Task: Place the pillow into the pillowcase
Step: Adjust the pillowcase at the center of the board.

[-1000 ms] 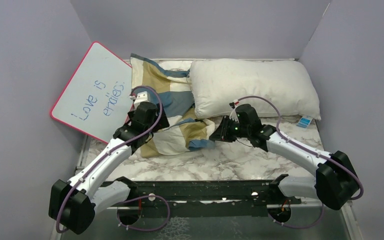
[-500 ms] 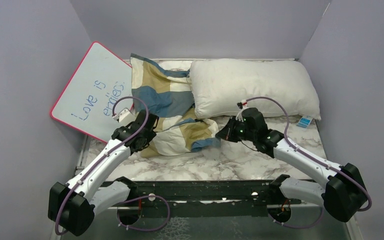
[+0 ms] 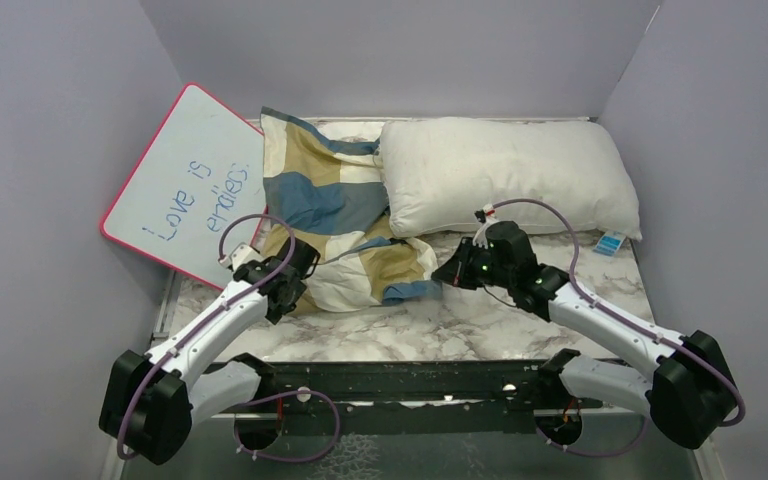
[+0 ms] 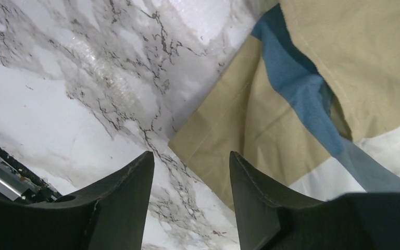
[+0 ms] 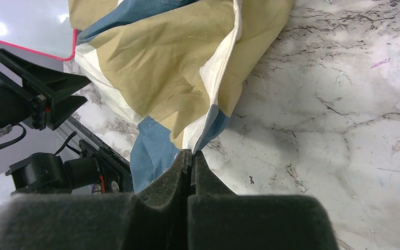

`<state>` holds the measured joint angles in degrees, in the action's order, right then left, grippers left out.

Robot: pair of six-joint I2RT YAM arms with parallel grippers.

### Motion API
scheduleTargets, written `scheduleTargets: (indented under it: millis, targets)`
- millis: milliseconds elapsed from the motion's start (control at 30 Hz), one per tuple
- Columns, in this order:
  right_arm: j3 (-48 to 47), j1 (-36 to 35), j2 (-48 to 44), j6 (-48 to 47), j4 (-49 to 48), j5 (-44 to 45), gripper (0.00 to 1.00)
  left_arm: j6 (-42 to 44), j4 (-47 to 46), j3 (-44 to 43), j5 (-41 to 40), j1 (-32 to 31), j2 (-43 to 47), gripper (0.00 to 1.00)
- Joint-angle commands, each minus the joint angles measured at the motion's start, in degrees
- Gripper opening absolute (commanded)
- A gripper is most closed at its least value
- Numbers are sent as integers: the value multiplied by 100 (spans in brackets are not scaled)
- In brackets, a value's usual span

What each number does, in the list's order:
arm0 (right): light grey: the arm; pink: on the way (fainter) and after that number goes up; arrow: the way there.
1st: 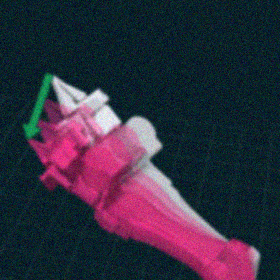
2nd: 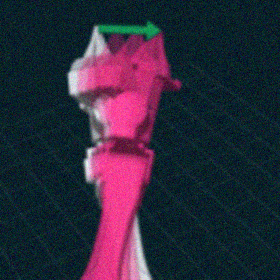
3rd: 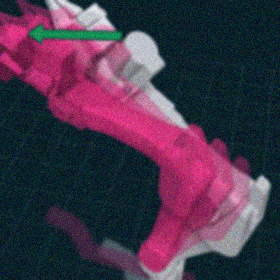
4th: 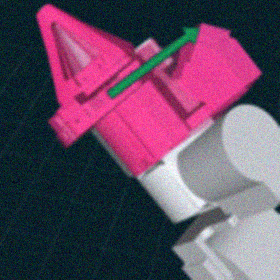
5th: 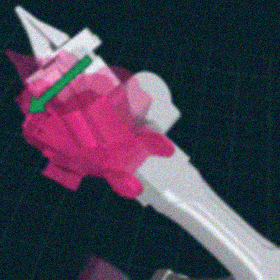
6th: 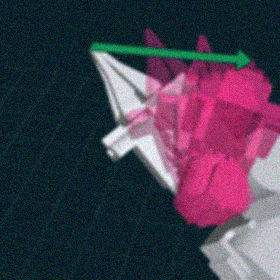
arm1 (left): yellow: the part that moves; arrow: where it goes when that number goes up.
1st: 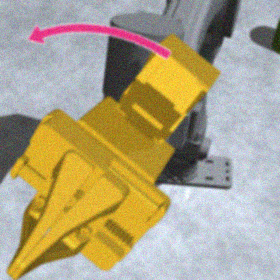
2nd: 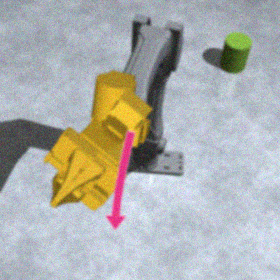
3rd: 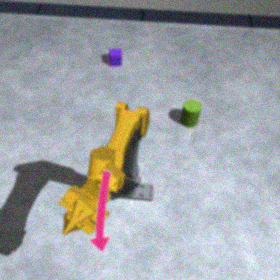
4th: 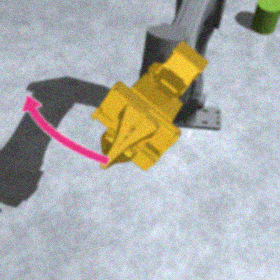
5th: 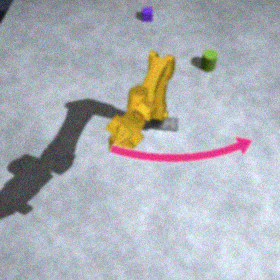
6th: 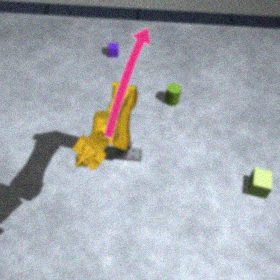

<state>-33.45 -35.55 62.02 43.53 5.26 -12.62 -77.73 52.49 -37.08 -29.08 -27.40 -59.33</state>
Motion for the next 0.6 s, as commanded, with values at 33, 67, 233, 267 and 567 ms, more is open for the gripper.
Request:
scheduleTargets:
  millis: [33, 67, 233, 267, 567]
  targets:
    - [91, -13, -187, -72, -298, -157, 1, -102, -426, 333, -60, -2, -262, 57]
    - [105, -13, -212, -38, -312, -134, 1, -102, -517, 352, -7, -2, -317, 57]
    - [79, -11, -252, -79, -355, -186, 3, 129, -978, 403, 107, -2, -588, 57]
    - [49, -13, -244, -174, -324, -229, 3, 195, -1067, 418, 120, -2, -641, 58]
    - [33, -13, -266, -237, -331, -143, 1, 244, -1599, 615, 214, -8, -1100, 66]
